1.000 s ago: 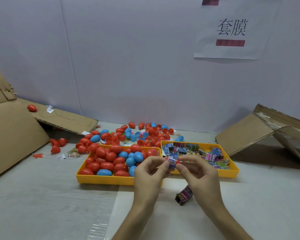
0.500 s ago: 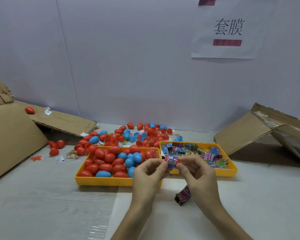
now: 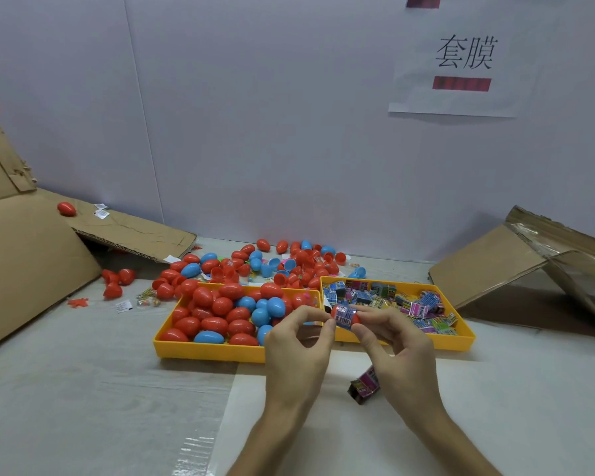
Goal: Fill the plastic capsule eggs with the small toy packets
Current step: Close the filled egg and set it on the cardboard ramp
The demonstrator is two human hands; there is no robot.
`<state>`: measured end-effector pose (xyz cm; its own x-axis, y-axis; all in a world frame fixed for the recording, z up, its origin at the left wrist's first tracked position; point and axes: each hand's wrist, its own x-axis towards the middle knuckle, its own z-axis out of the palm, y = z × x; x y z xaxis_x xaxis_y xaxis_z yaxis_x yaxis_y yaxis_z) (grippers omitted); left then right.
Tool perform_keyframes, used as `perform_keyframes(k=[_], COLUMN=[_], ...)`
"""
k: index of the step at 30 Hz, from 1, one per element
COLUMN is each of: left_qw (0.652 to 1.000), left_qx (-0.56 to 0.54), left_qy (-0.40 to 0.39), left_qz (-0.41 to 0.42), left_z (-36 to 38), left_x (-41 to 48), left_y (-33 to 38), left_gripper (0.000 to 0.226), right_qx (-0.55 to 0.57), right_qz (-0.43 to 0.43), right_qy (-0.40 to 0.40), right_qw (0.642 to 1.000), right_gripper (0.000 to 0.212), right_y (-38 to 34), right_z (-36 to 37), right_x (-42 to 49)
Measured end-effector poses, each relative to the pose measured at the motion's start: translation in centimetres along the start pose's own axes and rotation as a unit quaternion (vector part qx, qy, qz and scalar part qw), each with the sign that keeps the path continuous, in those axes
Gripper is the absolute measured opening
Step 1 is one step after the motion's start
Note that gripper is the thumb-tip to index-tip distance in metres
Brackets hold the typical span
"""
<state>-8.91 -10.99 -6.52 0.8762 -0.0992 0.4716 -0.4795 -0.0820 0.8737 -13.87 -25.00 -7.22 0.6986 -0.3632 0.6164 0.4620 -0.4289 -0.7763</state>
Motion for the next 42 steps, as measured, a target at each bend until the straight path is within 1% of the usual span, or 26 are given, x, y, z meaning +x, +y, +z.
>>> perform_keyframes(k=[6, 12, 19, 21, 24, 30, 42], left_qw=[1.000, 0.998, 0.997, 0.997, 0.998, 0.999, 0.999], left_qx=[0.001, -0.038, -0.054, -0.054, -0.047, -0.037, -0.016], left_qy=[-0.008, -0.023, -0.013, -0.005, 0.008, 0.022, 0.024], left_qz=[-0.005, -0.044, -0.051, -0.049, -0.036, -0.021, -0.019], left_z=[-0.13, -0.25, -0.31, -0.23, -0.14, -0.05, -0.04], left_x=[0.17, 0.26, 0.32, 0.29, 0.22, 0.15, 0.05], left_y=[0.07, 0.21, 0.24, 0.16, 0.10, -0.03, 0.22], left_gripper=[0.020, 0.020, 0.022, 0.020, 0.025, 0.026, 0.028], right_qx=[-0.004, 0.014, 0.034, 0.042, 0.057, 0.067, 0.080], right_qz=[0.007, 0.015, 0.028, 0.029, 0.035, 0.050, 0.048], right_qy=[-0.032, -0.046, -0.058, -0.057, -0.055, -0.056, -0.056], right_qw=[0.999, 0.999, 0.997, 0.997, 0.996, 0.995, 0.994], right_gripper=[0.013, 0.012, 0.012, 0.011, 0.007, 0.010, 0.008], right_y=[-0.18, -0.18, -0.22, -0.28, -0.15, -0.11, -0.15], right_z=[-0.07, -0.02, 0.22, 0.33, 0.44, 0.44, 0.32], right_x=[0.06, 0.05, -0.07, -0.06, -0.06, 0.00, 0.01])
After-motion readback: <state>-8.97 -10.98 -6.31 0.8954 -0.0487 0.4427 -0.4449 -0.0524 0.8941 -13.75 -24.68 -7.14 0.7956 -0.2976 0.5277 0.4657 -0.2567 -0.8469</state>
